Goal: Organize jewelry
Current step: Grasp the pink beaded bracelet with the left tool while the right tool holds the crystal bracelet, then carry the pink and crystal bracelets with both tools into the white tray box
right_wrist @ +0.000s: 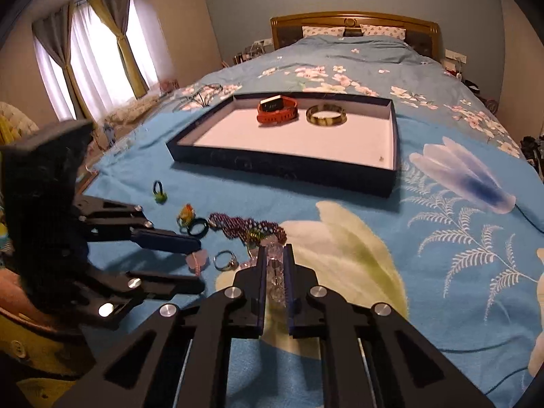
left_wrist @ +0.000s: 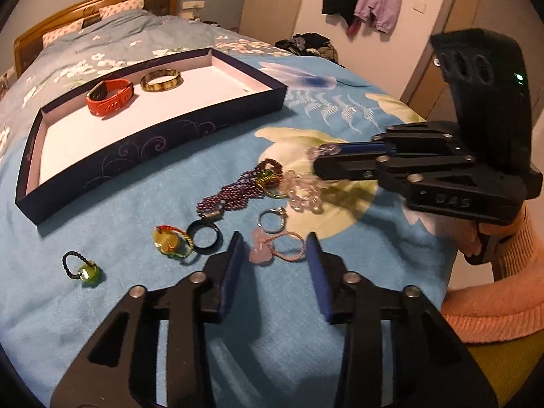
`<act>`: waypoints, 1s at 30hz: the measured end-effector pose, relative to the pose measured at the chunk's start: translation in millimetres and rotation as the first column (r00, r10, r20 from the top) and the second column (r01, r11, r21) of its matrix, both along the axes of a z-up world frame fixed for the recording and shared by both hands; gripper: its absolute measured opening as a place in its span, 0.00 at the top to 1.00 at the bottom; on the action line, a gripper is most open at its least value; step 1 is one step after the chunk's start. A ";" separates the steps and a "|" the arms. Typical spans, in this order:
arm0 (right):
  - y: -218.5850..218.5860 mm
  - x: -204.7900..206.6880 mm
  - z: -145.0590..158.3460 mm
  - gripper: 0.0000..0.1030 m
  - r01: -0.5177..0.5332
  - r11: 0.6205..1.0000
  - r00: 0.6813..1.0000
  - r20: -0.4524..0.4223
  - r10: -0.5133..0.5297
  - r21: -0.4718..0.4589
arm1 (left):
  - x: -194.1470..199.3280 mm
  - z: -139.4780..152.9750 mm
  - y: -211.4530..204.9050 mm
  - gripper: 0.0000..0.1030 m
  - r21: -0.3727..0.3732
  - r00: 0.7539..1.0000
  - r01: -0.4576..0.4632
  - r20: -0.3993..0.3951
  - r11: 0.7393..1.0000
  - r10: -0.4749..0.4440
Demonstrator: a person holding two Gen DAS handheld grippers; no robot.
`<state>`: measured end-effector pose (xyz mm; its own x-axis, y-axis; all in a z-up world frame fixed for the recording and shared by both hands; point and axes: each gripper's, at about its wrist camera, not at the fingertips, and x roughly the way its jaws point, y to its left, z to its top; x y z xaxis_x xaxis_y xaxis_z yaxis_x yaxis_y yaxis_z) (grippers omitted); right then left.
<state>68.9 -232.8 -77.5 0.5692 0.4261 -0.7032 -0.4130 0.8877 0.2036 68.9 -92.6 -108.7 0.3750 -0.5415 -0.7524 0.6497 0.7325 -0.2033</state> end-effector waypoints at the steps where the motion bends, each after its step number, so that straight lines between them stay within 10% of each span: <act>1: -0.2 -0.1 1.5 0.92 0.002 1.000 1.000 0.005 -0.002 0.001 | 1.1 0.4 1.4 0.69 -0.002 1.000 -0.004 -0.004 1.000 0.004; 30: 3.5 13.3 61.1 0.92 -0.011 0.999 0.986 0.165 0.004 0.045 | 3.4 51.7 36.6 0.72 -0.050 0.987 -0.089 0.128 0.995 0.095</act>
<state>82.2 -229.3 -16.4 0.6725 0.4606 -0.5793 -0.4511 0.8757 0.1726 72.3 -56.0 -57.0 0.5182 -0.5318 -0.6699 0.6029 0.7826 -0.1549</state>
